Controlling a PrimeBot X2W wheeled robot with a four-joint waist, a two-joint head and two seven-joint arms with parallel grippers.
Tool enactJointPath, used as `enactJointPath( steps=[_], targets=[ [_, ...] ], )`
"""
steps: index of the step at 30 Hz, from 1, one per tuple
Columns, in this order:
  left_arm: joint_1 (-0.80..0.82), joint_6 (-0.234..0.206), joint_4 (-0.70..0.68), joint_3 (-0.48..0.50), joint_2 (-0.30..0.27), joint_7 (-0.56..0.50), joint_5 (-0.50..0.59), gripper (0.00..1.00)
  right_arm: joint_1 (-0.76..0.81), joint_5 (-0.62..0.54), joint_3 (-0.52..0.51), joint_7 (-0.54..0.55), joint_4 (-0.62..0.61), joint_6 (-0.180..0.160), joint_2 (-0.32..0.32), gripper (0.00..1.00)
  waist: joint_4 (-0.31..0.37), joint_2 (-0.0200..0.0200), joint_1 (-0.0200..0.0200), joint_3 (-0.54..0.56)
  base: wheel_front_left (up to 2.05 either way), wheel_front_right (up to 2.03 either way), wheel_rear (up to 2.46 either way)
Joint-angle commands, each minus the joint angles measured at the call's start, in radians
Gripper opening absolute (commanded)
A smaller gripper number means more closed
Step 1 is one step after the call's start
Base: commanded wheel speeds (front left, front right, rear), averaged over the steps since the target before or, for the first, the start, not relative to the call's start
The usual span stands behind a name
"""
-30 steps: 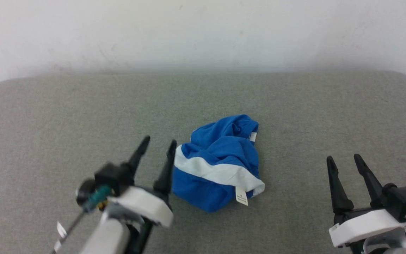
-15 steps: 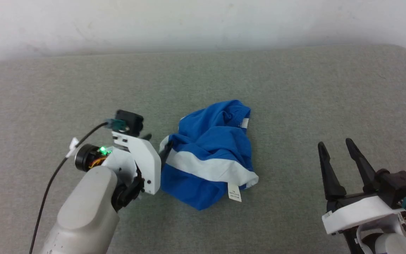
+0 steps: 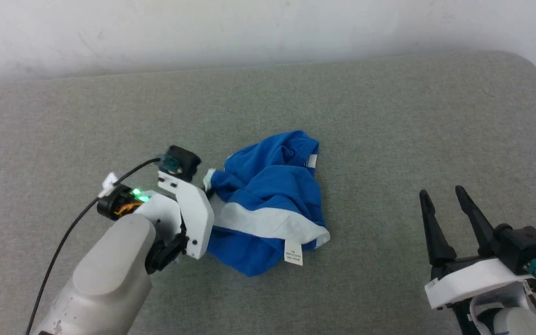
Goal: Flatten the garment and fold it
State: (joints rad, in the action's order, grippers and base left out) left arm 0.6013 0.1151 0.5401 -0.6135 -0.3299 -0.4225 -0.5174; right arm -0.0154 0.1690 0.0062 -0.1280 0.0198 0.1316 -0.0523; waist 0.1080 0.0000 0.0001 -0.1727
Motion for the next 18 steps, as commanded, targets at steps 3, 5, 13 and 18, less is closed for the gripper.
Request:
enactJointPath(
  steps=[3, 5, 13, 18],
  targets=[
    [-0.034, -0.09, -0.121, 0.066, -0.036, 0.122, 0.012, 0.0, 0.011, 0.004, -0.01, -0.008, 0.007, -0.001, 0.002, 1.0, -0.03, 0.0, -0.0001, 0.026, 0.0, 0.0, 0.0],
    [-0.071, -0.143, -0.211, 0.1, -0.062, 0.154, 0.017, 0.0, 0.02, 0.002, -0.012, -0.006, 0.007, -0.001, 0.002, 1.0, -0.043, 0.0, -0.0001, 0.038, 0.0, 0.0, 0.0],
    [-0.429, -0.413, -0.551, 0.255, -0.163, 0.154, -0.02, 0.0, 0.043, 0.001, -0.019, 0.007, -0.001, -0.001, 0.002, 1.0, -0.069, 0.0, -0.0001, 0.066, 0.0, 0.0, 0.0],
    [-0.669, -0.517, -0.592, 0.339, -0.15, 0.19, -0.089, 0.0, 0.052, 0.001, -0.017, 0.012, -0.006, -0.001, 0.002, 1.0, -0.078, 0.0, -0.0001, 0.07, 0.0, 0.0, 0.0]
  ],
)
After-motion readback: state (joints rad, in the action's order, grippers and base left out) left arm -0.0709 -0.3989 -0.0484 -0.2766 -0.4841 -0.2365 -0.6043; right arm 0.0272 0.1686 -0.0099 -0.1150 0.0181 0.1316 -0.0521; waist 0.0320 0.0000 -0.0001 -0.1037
